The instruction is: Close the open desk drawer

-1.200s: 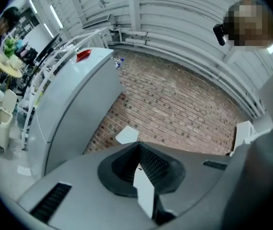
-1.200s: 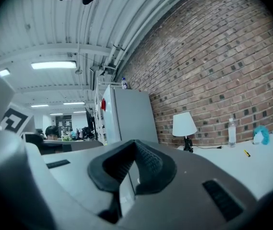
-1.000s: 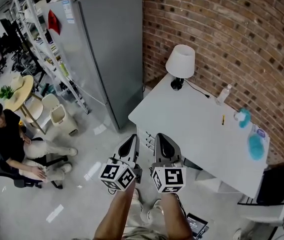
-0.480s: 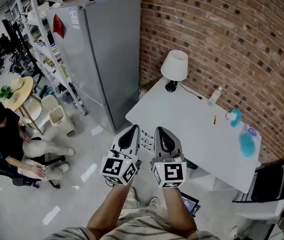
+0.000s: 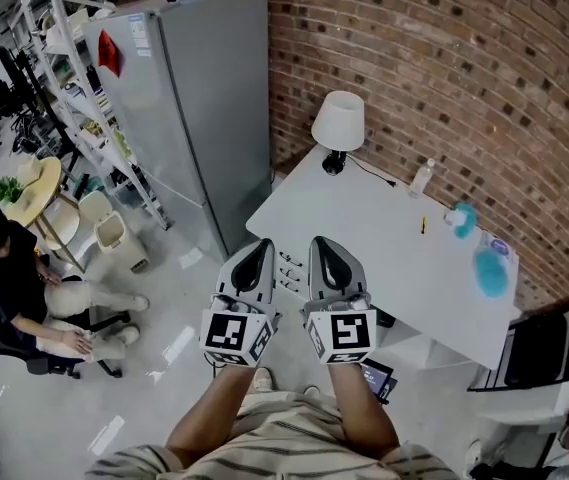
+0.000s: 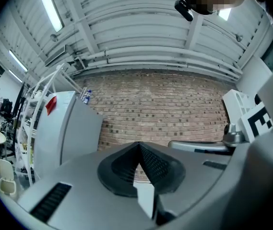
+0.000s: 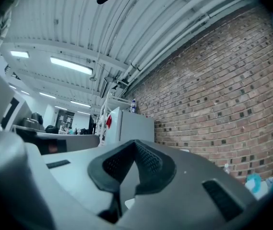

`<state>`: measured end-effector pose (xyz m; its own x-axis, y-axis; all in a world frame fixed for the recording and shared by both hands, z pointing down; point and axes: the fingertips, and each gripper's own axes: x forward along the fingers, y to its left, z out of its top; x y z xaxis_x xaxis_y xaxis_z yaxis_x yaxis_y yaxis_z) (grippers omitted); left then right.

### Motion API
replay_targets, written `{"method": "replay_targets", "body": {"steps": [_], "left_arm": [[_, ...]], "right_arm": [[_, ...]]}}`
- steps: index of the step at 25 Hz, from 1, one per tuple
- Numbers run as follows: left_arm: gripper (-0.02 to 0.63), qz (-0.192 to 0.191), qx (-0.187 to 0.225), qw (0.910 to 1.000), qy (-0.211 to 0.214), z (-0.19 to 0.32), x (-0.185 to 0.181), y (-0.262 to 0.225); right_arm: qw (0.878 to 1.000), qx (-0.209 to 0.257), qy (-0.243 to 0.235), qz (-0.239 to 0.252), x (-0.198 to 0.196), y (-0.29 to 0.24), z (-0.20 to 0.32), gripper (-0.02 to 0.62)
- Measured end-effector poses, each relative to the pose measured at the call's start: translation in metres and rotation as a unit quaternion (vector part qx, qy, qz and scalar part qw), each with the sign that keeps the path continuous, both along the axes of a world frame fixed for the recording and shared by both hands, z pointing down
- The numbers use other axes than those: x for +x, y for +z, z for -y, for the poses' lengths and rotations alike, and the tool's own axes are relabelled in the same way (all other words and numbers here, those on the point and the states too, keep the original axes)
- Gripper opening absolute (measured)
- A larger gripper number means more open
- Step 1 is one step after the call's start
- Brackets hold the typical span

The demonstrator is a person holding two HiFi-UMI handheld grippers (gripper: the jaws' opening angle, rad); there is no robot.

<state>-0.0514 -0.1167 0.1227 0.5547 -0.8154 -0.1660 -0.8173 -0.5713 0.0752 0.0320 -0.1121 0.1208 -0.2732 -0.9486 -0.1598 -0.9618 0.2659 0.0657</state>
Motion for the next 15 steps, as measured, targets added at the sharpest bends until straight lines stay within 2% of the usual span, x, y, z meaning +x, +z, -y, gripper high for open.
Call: {"method": "replay_targets", "body": {"steps": [15], "left_arm": [[0.006, 0.014, 0.026, 0.9995, -0.006, -0.013, 0.003, -0.022]], "right_arm": [[1.0, 0.027, -0.014, 0.005, -0.008, -0.022, -0.014, 0.002]]}}
